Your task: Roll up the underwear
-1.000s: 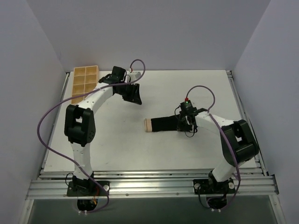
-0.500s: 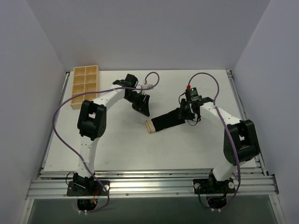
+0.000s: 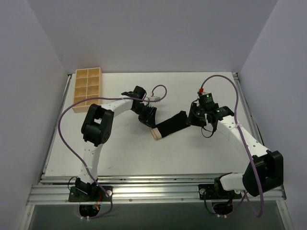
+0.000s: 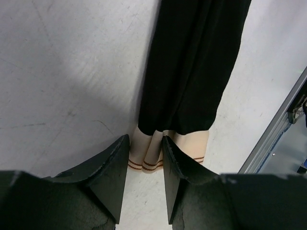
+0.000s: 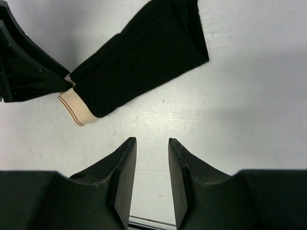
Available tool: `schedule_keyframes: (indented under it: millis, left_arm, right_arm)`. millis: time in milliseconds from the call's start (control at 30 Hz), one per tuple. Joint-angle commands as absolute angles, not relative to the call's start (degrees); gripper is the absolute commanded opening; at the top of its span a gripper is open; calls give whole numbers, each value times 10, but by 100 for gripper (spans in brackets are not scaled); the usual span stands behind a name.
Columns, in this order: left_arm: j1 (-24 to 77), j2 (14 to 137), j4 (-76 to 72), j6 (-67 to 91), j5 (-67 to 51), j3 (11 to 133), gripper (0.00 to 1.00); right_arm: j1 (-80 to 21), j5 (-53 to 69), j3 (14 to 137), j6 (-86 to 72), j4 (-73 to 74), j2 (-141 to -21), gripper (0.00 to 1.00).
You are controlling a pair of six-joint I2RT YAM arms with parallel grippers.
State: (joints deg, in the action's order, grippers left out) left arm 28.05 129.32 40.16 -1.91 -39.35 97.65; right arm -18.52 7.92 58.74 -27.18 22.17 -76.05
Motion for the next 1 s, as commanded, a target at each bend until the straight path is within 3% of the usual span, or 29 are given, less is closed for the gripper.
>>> schedule_keyframes:
  millis: [0, 567, 833, 967]
  left_arm:
    - [287, 1253, 366, -8, -374, 947, 42]
    - [409, 1057, 145, 238, -277, 633, 41]
    - [401, 1003, 256, 287, -180, 651, 42]
    - [403, 993, 289, 276, -188, 674, 50]
  right_arm:
    - [-190, 71, 577, -273, 266, -732, 29]
    - [-209, 76, 513, -298, 240, -703, 29]
    - [-245, 61, 522, -323, 217, -729, 29]
    - [-260, 51, 529, -327, 218, -737, 29]
